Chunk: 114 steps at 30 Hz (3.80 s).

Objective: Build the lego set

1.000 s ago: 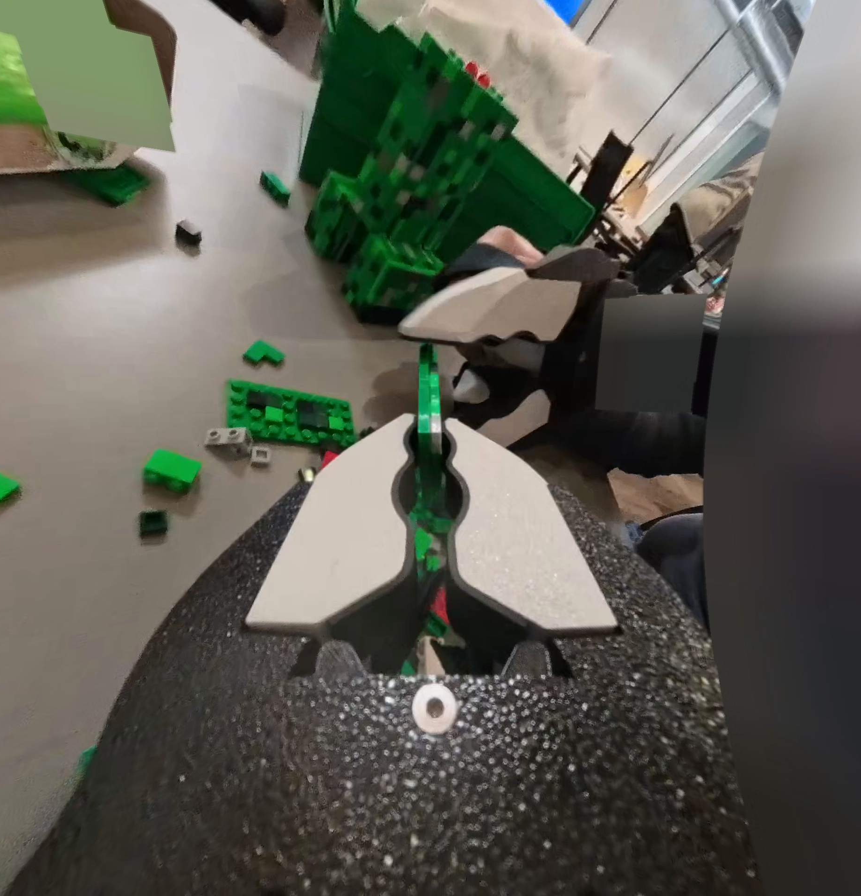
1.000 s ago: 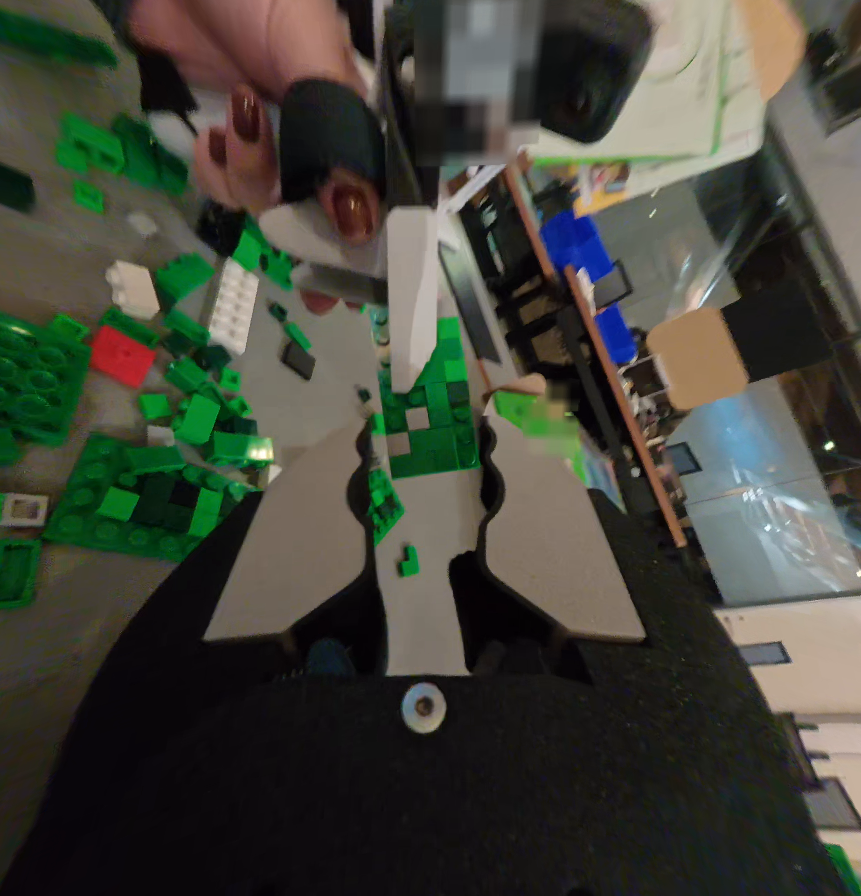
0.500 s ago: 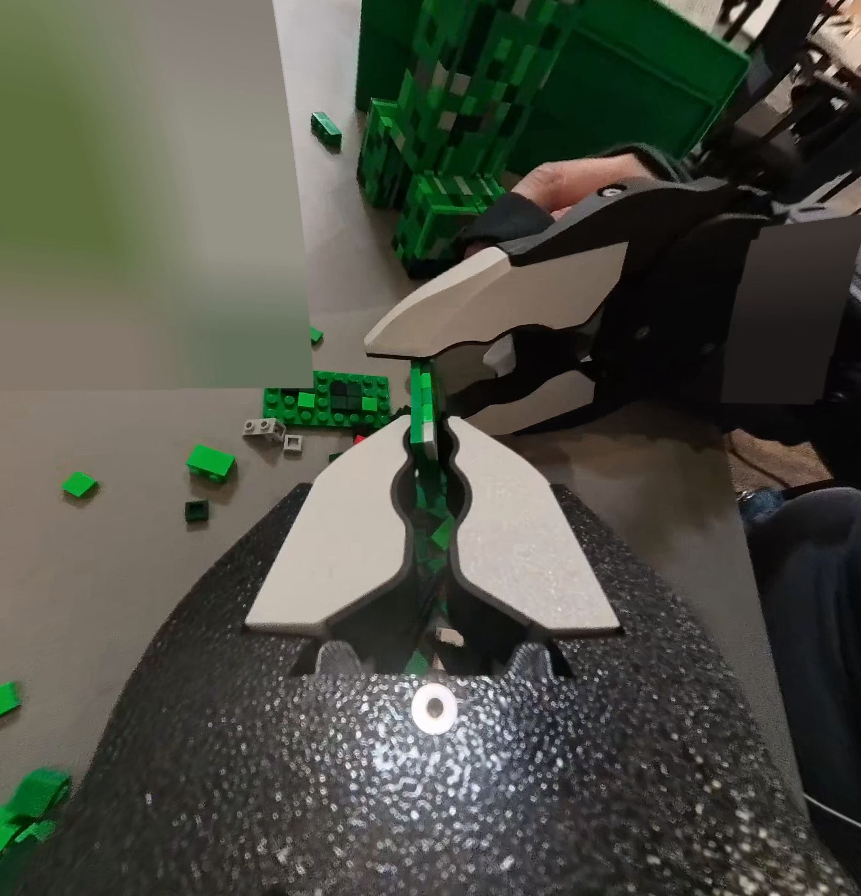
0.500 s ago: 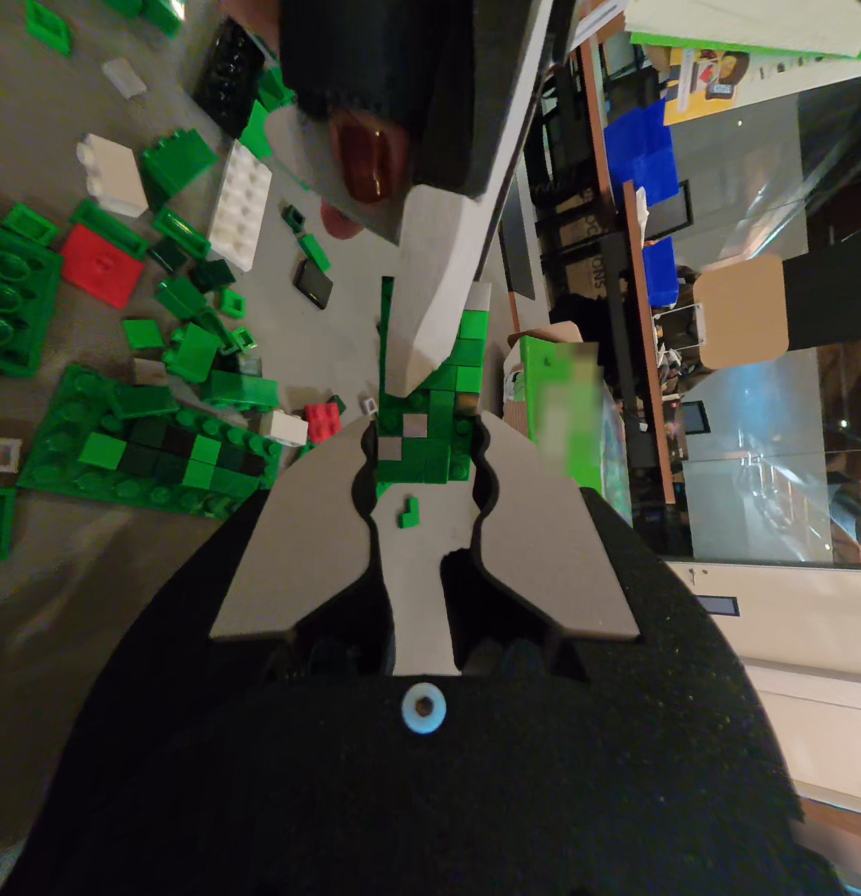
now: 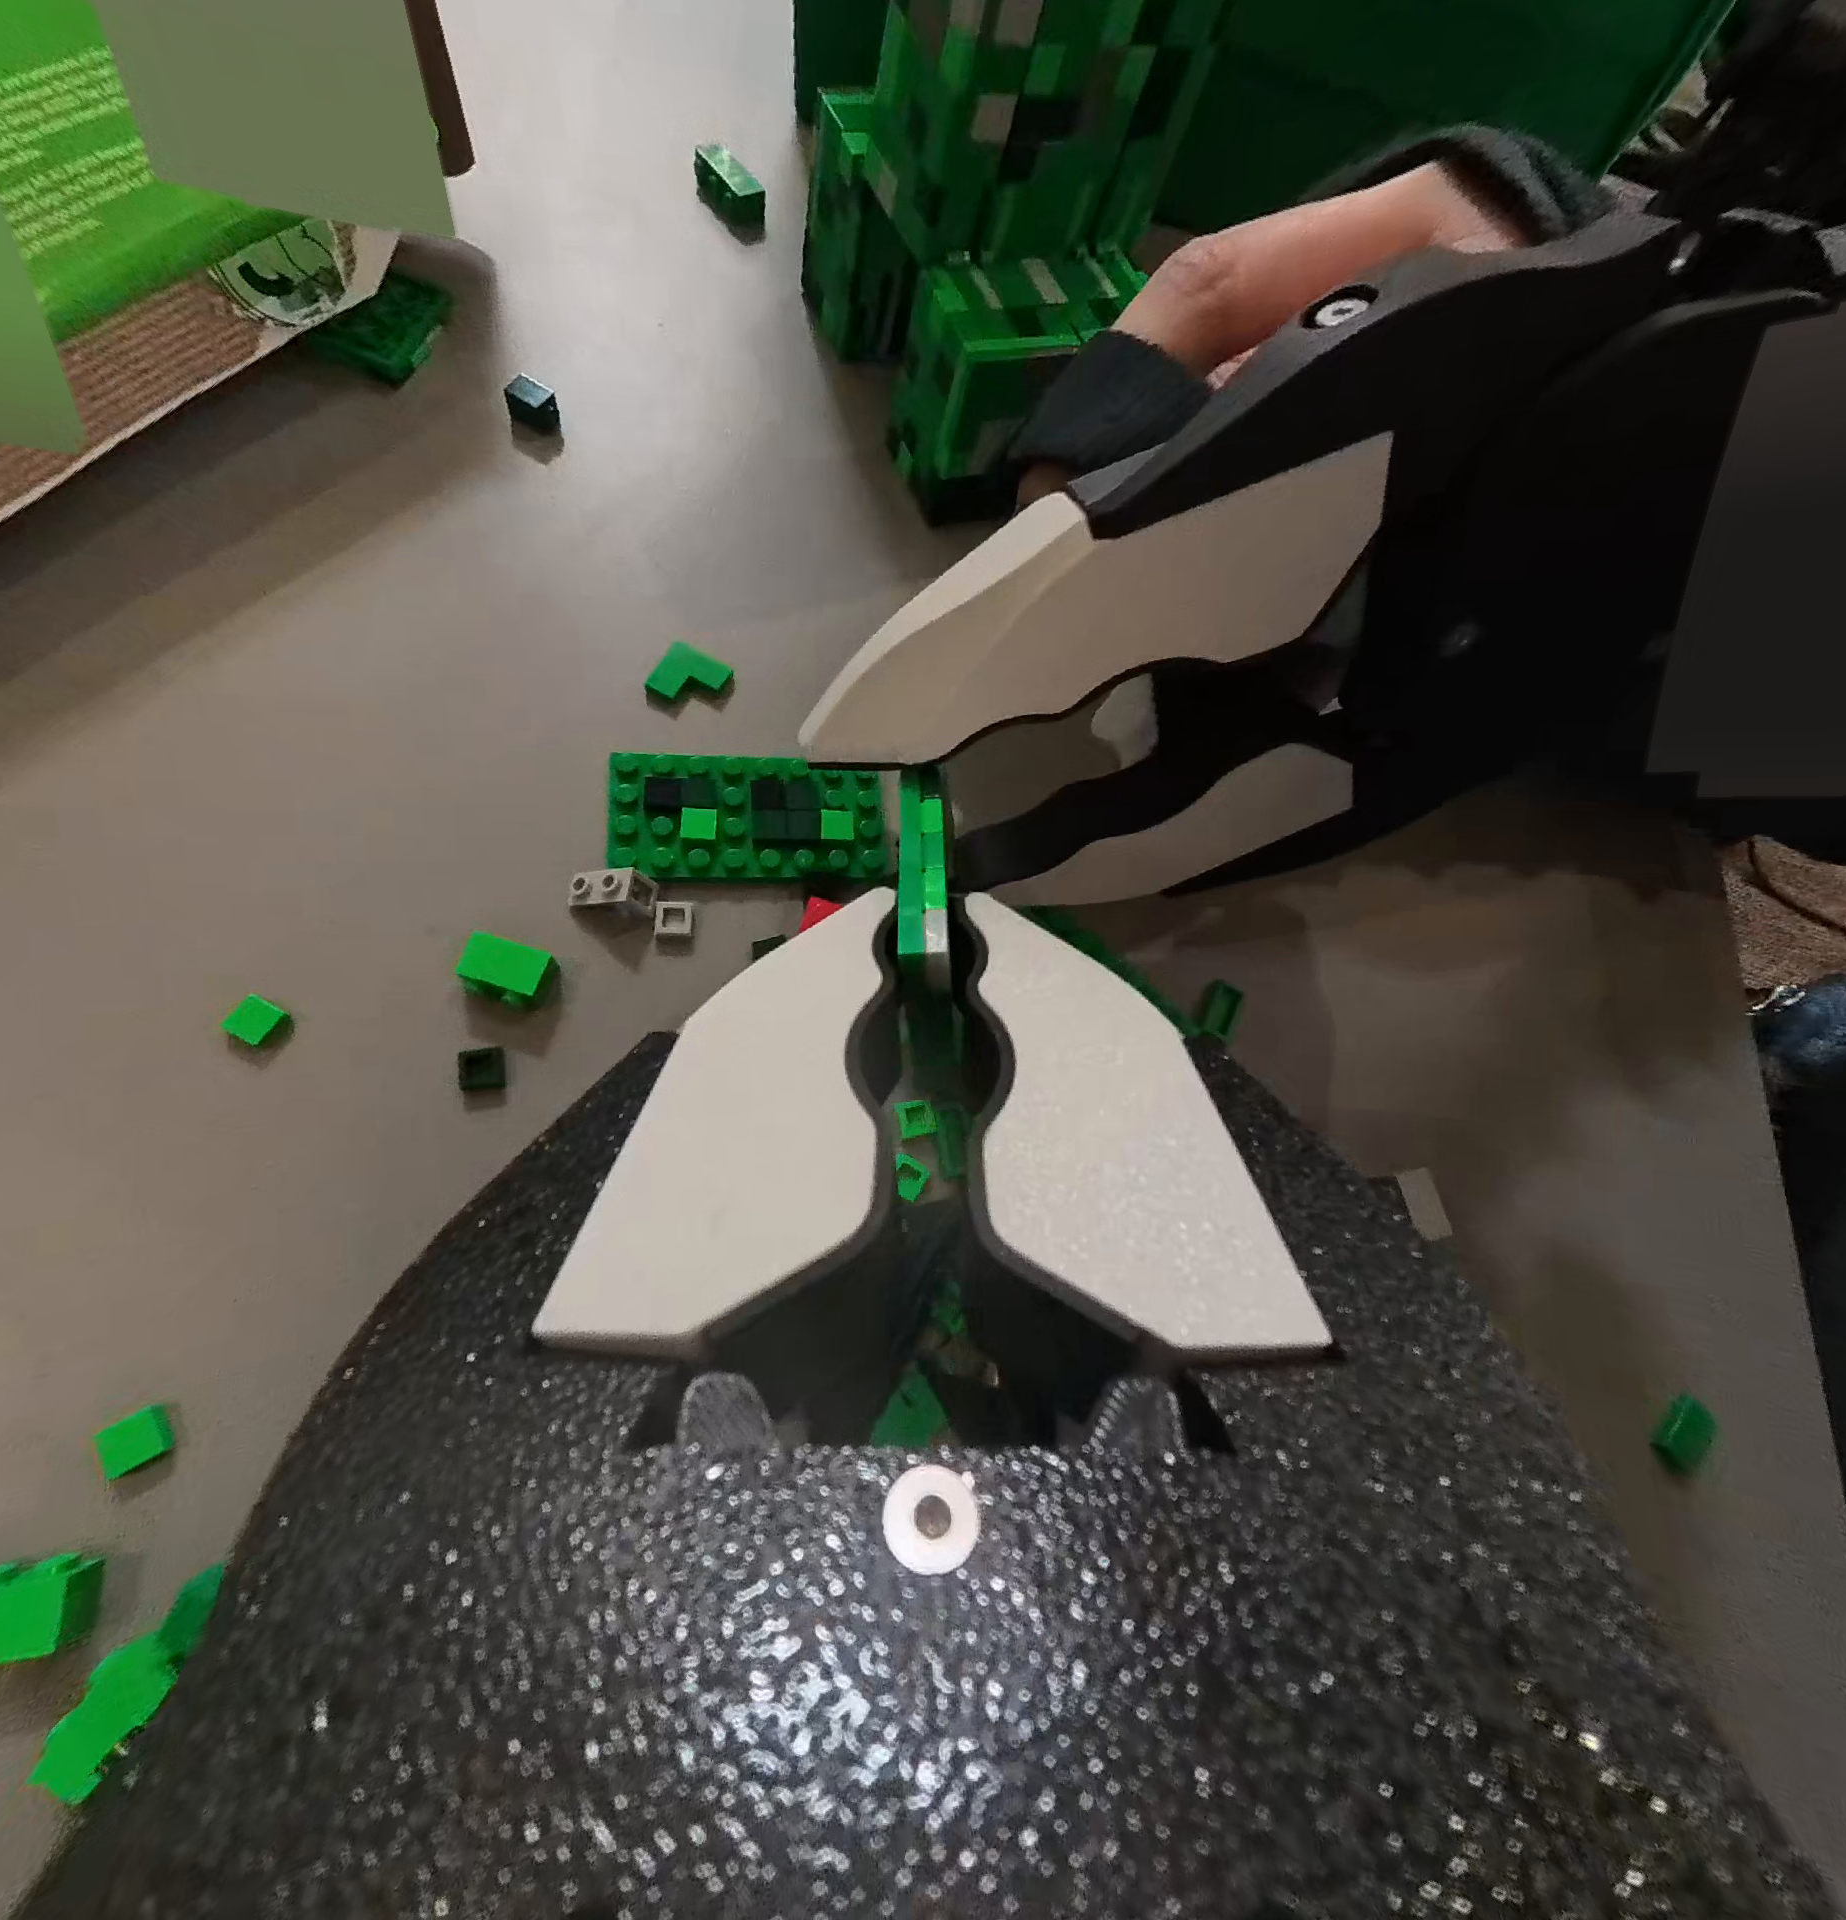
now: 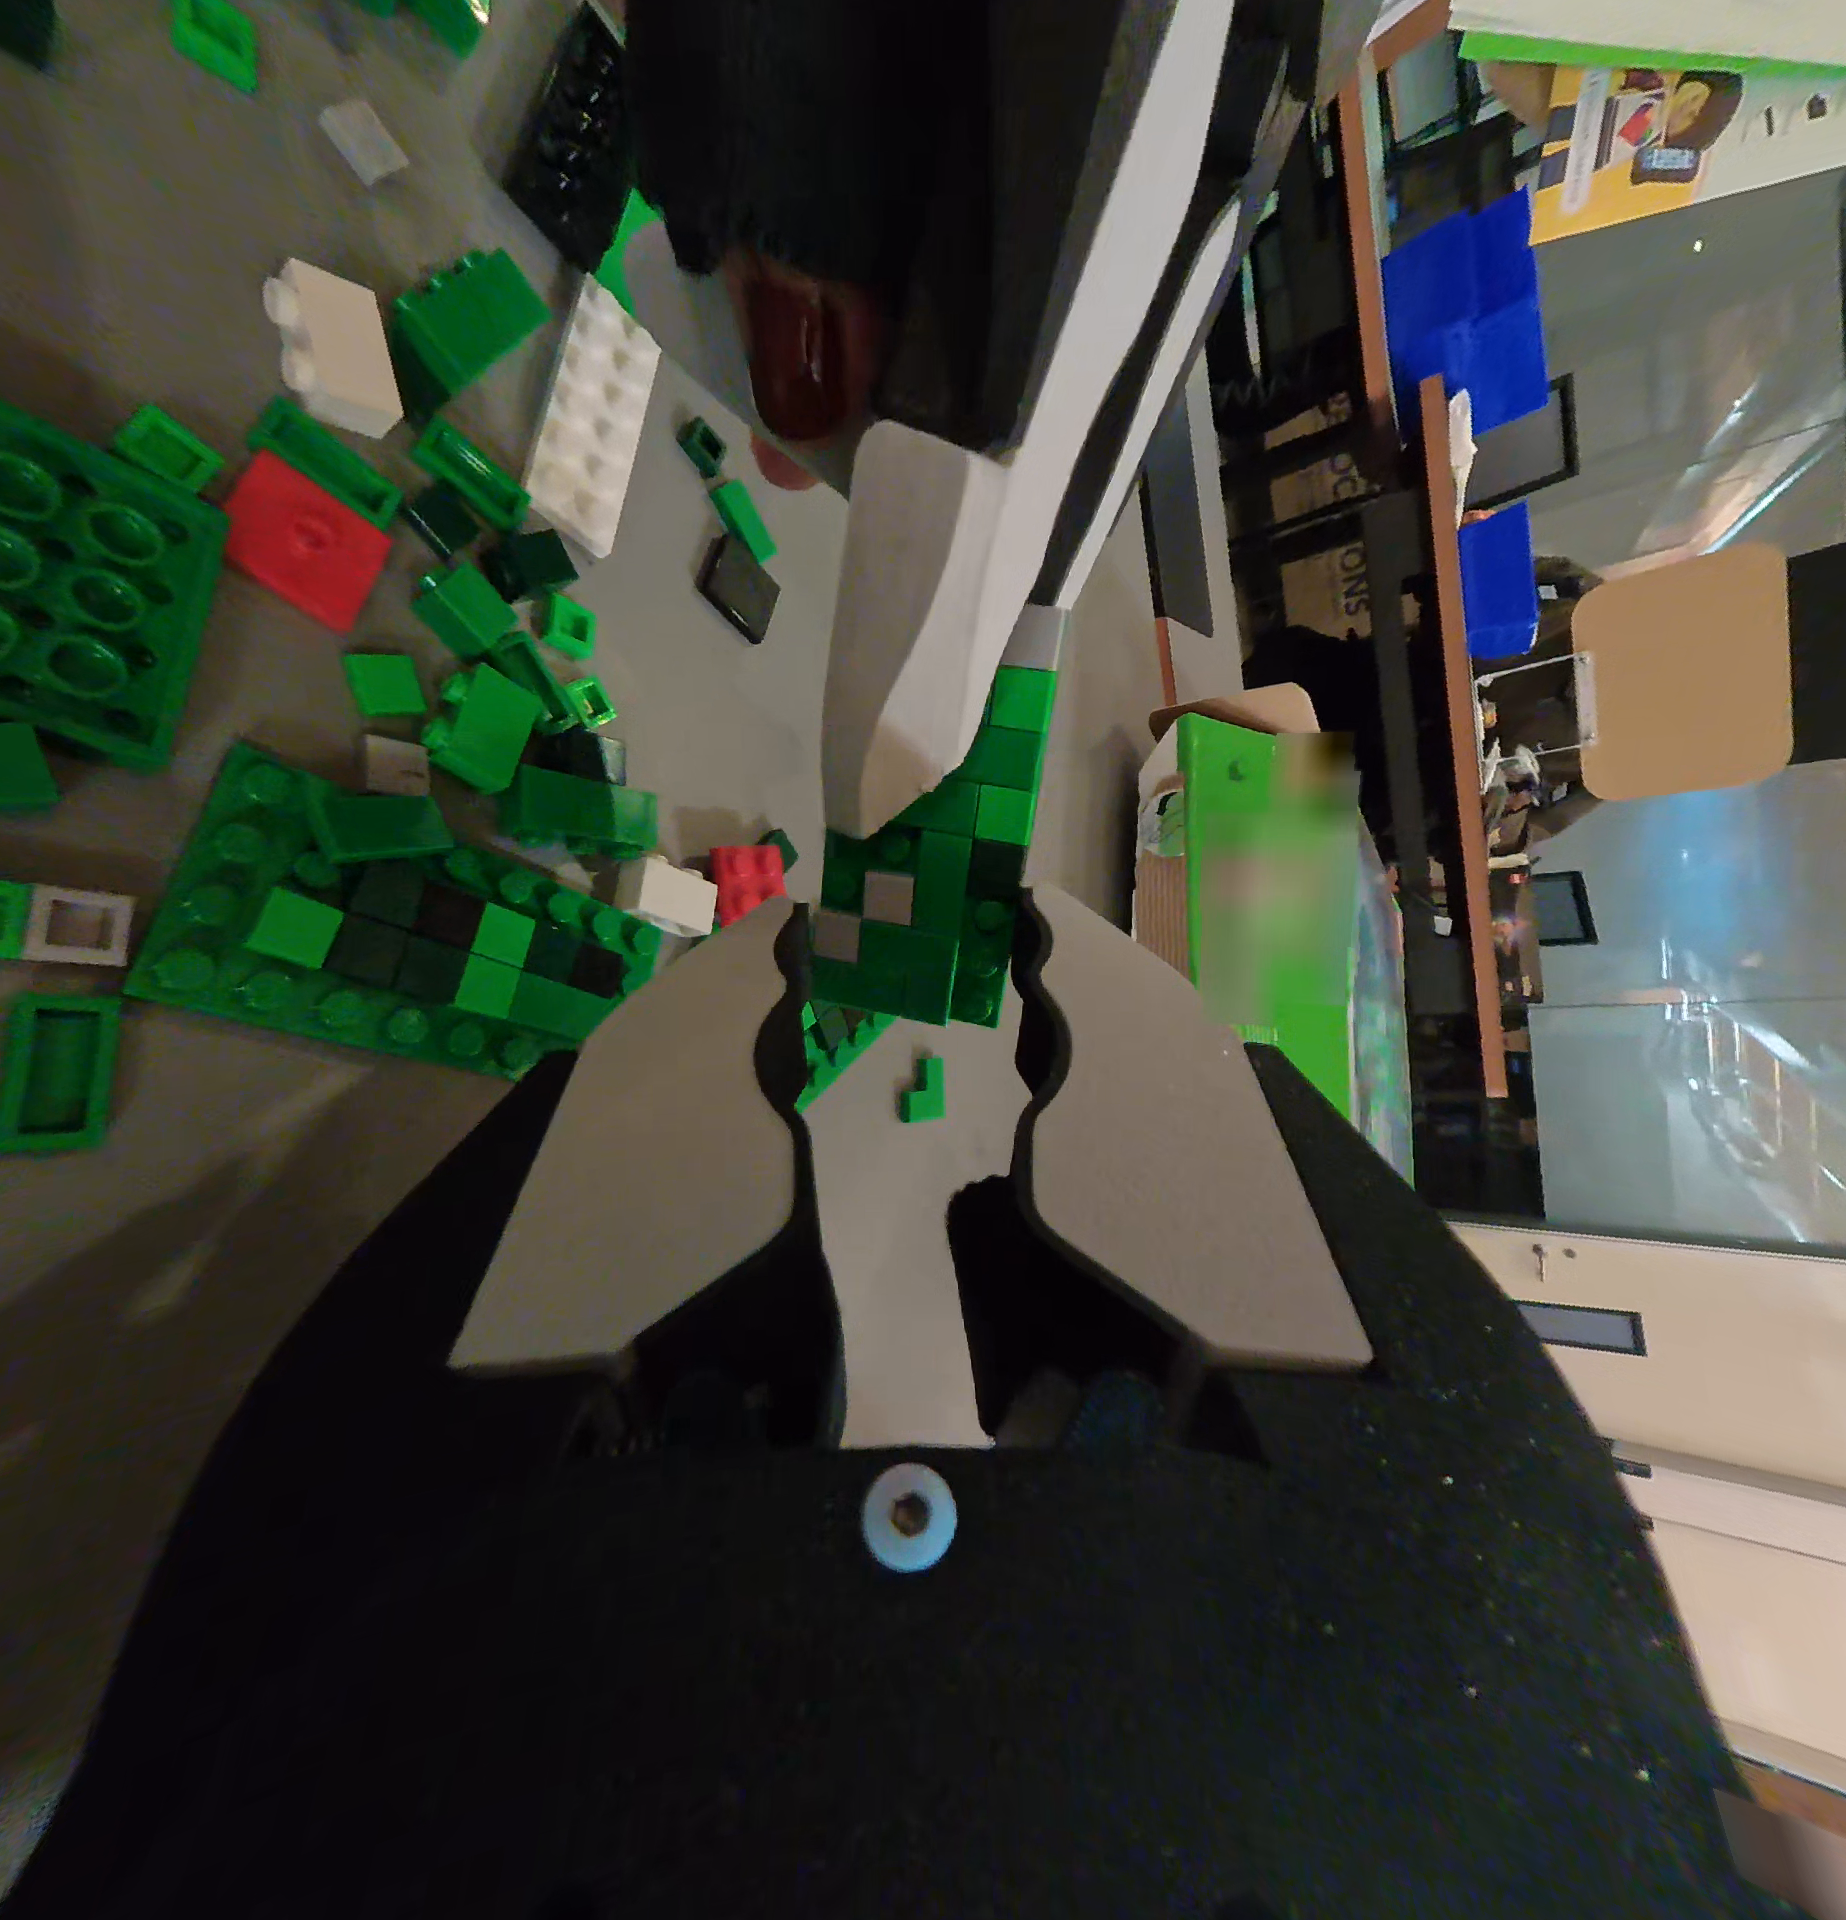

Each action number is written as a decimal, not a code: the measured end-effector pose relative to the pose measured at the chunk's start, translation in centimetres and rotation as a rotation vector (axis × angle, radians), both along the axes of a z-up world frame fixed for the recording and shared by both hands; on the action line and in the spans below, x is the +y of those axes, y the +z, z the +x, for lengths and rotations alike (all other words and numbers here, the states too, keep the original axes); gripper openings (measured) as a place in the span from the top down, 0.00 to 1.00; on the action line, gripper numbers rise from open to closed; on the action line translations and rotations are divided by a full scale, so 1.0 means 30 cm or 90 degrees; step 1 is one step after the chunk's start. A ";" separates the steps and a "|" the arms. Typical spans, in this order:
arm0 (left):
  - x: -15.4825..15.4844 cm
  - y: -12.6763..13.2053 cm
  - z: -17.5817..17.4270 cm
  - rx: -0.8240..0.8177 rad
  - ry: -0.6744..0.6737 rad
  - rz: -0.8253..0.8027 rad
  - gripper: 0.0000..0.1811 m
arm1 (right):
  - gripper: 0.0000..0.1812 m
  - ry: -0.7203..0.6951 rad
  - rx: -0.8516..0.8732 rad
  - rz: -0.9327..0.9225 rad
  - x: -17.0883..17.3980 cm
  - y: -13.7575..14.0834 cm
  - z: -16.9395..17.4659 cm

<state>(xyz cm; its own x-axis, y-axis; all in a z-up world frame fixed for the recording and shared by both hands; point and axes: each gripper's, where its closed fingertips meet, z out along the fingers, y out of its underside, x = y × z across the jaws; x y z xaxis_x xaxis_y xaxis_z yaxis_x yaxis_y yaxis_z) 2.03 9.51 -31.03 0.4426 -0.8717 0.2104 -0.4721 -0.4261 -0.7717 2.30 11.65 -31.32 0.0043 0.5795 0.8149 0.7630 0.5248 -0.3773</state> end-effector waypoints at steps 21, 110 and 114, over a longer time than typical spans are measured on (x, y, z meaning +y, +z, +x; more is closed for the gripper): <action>-0.015 0.007 0.013 0.068 -0.024 0.067 0.96 | 0.80 -0.020 -0.031 0.042 0.020 -0.009 -0.003; 0.011 -0.010 0.007 0.052 0.026 0.036 0.97 | 0.69 0.002 -0.001 0.071 0.035 -0.005 0.013; -0.011 -0.006 0.025 0.030 0.004 0.009 0.97 | 0.81 -0.013 -0.026 0.123 0.052 -0.004 0.017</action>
<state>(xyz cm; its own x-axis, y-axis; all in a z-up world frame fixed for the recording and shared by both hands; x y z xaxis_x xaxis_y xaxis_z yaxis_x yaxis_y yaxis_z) 2.77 9.17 -31.22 0.4576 -0.8713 0.1773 -0.5057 -0.4190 -0.7541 2.80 13.21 -31.44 -0.0212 0.4123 0.9108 0.7867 0.5691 -0.2392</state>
